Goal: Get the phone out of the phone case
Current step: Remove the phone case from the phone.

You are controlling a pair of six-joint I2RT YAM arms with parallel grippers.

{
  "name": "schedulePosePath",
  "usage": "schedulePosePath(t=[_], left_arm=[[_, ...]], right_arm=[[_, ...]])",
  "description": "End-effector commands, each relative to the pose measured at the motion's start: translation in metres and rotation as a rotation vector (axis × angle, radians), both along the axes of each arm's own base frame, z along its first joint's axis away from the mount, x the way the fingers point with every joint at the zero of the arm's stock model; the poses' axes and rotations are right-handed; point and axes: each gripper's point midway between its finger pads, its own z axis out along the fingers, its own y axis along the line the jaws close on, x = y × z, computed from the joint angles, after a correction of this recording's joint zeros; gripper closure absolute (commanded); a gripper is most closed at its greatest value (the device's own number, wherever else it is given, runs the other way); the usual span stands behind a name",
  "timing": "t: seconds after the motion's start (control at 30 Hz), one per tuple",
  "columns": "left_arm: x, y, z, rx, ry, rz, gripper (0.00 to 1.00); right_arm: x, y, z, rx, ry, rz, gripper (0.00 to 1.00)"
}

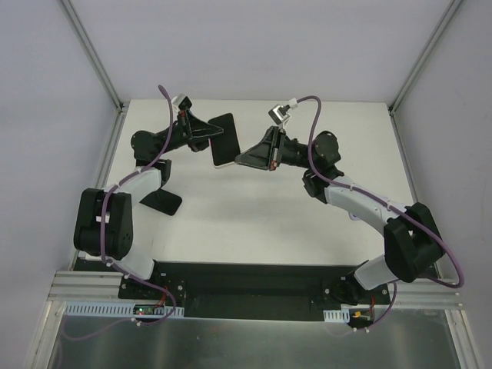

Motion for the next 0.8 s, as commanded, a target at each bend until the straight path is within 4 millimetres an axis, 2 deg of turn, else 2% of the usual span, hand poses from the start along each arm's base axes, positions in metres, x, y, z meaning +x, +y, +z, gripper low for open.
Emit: schedulePosePath(t=[0.0, 0.17, 0.53, 0.77], left_arm=[[-0.013, -0.016, -0.005, 0.025, -0.051, -0.035, 1.0], [-0.019, -0.015, 0.004, 0.024, -0.074, -0.036, 1.0], [-0.026, -0.015, 0.006, 0.039, -0.068, -0.059, 1.0], [-0.031, -0.015, 0.007, 0.058, -0.059, -0.067, 1.0]], right_arm=[[-0.093, -0.021, 0.089, 0.312, -0.548, 0.192, 0.99], [-0.09, -0.017, 0.082, 0.299, -0.551, 0.202, 0.99], [-0.097, -0.021, 0.079, 0.279, -0.616, 0.243, 0.99], [-0.091, -0.022, 0.071, 0.248, -0.613, 0.237, 0.99]])
